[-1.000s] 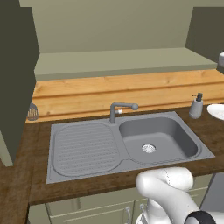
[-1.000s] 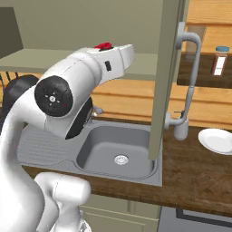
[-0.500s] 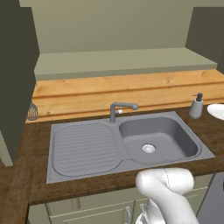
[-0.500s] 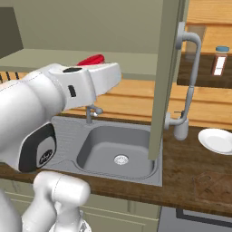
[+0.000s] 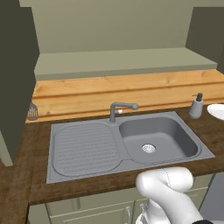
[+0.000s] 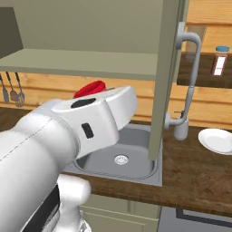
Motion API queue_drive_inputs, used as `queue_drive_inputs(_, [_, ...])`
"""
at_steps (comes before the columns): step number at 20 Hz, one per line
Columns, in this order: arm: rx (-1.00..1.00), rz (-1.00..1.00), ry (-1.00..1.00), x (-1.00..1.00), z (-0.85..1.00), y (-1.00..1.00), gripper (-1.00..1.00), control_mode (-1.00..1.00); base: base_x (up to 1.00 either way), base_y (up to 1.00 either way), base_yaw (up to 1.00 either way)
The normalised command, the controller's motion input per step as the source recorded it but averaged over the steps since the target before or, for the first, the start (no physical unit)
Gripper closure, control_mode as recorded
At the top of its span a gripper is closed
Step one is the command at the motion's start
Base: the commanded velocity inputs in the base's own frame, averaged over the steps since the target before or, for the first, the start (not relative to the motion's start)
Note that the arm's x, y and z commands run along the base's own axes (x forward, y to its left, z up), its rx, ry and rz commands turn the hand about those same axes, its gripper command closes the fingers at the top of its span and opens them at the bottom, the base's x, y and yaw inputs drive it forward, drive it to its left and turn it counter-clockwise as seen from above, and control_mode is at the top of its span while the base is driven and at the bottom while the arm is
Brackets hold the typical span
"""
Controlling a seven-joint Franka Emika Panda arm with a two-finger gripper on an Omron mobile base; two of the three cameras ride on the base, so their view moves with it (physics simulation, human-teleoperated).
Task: From the different types of pastries on the counter, select a croissant and place it on the cutting board. Then retrieve a jar of jam from the cabinet and place it alongside the croissant on the cutting board.
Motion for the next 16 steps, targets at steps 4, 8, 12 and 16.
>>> queue_drive_inputs(4, [-0.14, 0.09, 0.06, -0.71, 0.0, 0.0, 1.0, -1.0, 0.0, 0.0, 0.0])
queue_drive_inputs(8, [-0.02, 0.01, 0.0, -0.03, 0.0, 0.0, 1.0, -1.0, 0.0, 0.0, 0.0])
queue_drive_inputs(12, [0.0, 0.0, 0.0, 0.0, 0.0, 0.0, 1.0, -1.0, 0.0, 0.0, 0.0])
queue_drive_inputs(16, [0.0, 0.0, 0.0, 0.0, -0.03, 0.0, 1.0, -1.0, 0.0, 0.0, 0.0])
